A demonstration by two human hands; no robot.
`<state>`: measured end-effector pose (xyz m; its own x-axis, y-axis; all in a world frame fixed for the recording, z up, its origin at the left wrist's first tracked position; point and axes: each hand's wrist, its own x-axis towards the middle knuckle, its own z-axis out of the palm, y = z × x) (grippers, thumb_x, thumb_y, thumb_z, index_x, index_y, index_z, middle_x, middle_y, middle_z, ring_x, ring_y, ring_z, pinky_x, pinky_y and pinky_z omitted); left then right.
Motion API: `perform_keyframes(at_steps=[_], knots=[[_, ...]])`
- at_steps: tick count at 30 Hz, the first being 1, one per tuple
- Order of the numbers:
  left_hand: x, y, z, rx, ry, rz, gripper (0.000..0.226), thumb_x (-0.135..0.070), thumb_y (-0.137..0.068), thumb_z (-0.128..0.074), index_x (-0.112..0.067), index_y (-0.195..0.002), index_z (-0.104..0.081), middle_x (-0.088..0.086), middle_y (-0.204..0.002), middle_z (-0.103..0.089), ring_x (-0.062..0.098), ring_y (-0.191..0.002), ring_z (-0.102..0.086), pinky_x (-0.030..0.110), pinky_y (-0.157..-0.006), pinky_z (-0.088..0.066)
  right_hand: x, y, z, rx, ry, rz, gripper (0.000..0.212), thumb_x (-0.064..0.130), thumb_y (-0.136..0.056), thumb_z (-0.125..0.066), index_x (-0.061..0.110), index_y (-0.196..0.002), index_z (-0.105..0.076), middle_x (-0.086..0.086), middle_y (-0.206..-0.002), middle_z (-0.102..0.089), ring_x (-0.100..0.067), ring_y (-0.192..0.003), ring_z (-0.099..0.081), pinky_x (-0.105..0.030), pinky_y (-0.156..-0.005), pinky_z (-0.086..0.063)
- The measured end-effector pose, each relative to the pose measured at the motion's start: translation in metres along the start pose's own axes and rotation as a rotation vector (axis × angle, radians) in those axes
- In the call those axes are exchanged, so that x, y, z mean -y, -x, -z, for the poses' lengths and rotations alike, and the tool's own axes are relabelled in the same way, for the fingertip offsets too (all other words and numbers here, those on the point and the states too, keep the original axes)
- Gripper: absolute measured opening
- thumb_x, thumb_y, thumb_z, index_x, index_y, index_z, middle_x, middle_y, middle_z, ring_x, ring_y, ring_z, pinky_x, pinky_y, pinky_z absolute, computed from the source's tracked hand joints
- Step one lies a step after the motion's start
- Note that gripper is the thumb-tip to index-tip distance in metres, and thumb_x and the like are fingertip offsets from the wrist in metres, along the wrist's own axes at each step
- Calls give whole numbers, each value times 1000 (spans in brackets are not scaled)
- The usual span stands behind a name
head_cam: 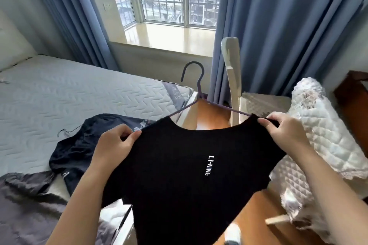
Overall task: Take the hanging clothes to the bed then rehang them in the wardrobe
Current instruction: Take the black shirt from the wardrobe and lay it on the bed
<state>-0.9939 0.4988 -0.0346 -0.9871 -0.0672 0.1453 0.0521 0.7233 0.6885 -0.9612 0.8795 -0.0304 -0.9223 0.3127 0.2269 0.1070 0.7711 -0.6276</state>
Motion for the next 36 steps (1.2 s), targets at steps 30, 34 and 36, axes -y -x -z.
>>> perform_keyframes(at_steps=[30,34,36], knots=[[102,-412,-86,-305,97,647,25,-34,-84,-62,-16,-66,-60,-2,-69,-65,13,-71,-59,23,-61,-42,136,-585,-346,510,101,489,23,29,-86,-60,10,-73,-59,-10,-75,-61,-30,-74,-54,-35,-63,-40],[138,-450,-93,-306,28,732,26,-36,-87,-58,-17,-69,-56,-3,-74,-63,10,-75,-56,20,-60,-38,155,-617,-402,595,129,509,19,27,-87,-59,11,-76,-59,-8,-77,-59,-28,-75,-51,-32,-64,-36],[158,-467,-100,-271,-25,778,24,-36,-89,-54,-16,-75,-55,-3,-76,-61,13,-75,-55,25,-61,-39,164,-632,-434,661,164,561,14,22,-89,-56,15,-77,-55,-5,-79,-55,-25,-77,-48,-30,-67,-34]])
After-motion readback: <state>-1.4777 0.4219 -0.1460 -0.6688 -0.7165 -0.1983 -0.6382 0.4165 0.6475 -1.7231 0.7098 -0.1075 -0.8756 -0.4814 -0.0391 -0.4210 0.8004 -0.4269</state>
